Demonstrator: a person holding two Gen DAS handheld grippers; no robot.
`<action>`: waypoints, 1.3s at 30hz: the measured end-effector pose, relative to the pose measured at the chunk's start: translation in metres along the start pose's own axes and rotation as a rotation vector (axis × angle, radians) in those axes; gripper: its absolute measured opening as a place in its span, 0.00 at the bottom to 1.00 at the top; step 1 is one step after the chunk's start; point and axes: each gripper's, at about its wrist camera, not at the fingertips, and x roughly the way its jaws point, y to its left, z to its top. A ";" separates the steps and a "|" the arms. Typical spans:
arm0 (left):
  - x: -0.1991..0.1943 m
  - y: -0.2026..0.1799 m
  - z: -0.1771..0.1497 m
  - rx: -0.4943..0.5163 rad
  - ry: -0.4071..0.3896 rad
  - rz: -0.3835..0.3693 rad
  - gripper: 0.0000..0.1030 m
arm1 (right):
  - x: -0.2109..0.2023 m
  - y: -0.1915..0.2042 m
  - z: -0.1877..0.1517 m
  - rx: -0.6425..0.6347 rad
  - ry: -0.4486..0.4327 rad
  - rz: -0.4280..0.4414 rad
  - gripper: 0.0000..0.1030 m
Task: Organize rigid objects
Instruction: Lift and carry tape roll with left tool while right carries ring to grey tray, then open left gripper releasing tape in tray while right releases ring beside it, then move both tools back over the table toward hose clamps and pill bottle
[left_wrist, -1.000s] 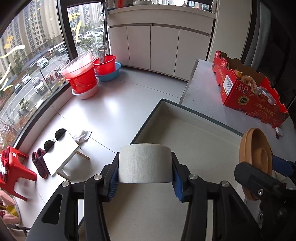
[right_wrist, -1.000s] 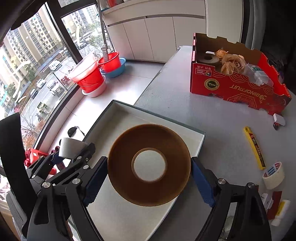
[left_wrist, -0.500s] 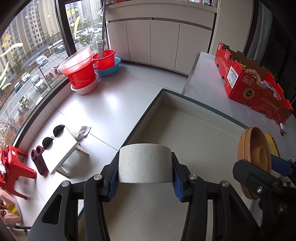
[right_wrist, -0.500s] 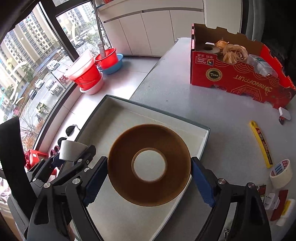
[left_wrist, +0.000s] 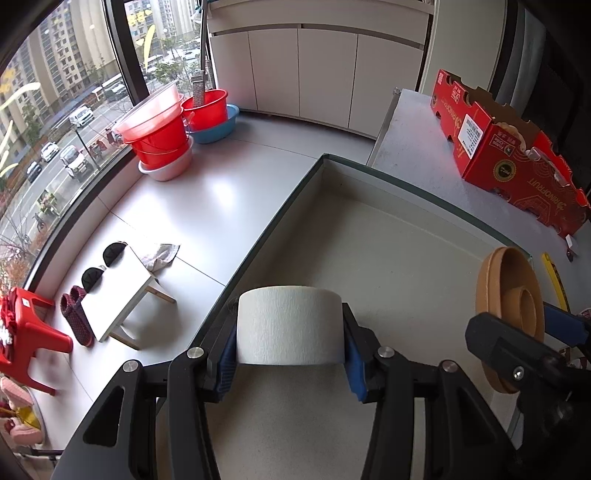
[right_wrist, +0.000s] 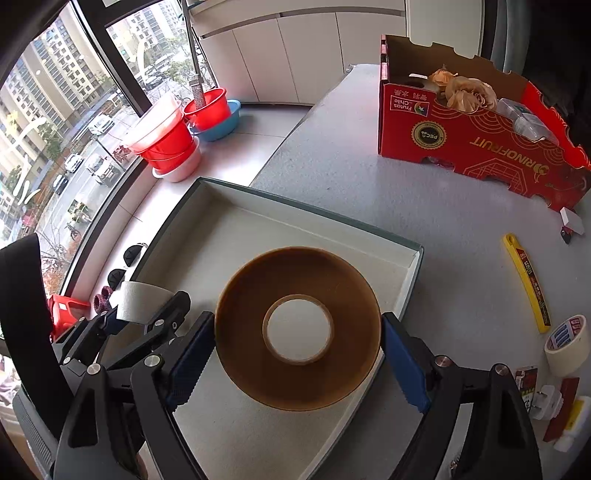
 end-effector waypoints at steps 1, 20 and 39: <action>0.001 0.000 -0.001 0.001 0.001 0.001 0.50 | 0.000 0.000 0.000 0.000 0.003 0.000 0.85; -0.025 -0.004 -0.011 0.016 -0.040 -0.075 1.00 | -0.049 -0.007 -0.005 0.033 -0.093 0.064 1.00; -0.089 -0.053 -0.071 0.151 -0.044 -0.118 1.00 | -0.121 -0.065 -0.102 0.144 -0.071 0.035 1.00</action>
